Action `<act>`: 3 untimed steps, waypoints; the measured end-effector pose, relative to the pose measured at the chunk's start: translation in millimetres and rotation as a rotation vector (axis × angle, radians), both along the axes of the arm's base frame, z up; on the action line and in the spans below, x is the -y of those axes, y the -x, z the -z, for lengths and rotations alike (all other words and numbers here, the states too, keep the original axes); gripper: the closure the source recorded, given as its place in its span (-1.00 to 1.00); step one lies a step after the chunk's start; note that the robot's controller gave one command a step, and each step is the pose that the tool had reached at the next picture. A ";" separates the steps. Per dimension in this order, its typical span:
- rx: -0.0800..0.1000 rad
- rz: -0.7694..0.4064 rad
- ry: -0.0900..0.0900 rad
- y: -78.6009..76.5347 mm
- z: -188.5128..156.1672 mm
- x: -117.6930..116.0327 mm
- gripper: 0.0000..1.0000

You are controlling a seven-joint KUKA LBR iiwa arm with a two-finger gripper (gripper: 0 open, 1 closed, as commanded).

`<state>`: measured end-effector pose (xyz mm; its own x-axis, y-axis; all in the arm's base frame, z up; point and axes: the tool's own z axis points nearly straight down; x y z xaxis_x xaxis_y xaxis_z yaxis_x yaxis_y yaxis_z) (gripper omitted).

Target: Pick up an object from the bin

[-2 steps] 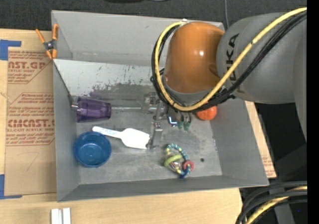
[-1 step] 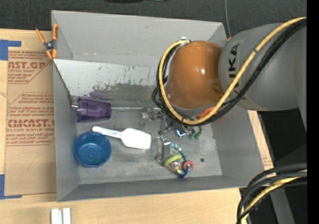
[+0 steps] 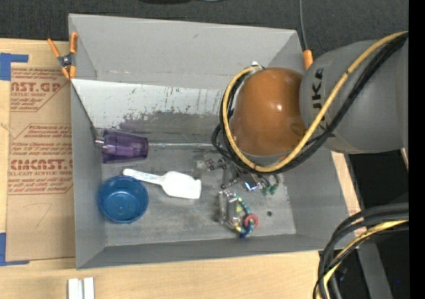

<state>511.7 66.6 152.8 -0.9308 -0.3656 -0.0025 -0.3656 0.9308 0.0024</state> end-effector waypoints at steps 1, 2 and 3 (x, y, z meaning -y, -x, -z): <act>0.003 0.112 0.000 0.3 61.6 -24.8 -1.00; 0.001 0.091 0.000 11.7 63.5 62.0 -1.00; 0.003 0.065 -0.002 -4.2 -13.0 9.7 1.00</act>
Offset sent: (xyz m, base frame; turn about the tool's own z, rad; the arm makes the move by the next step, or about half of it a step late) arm -0.0129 -0.0702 -0.0621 0.0942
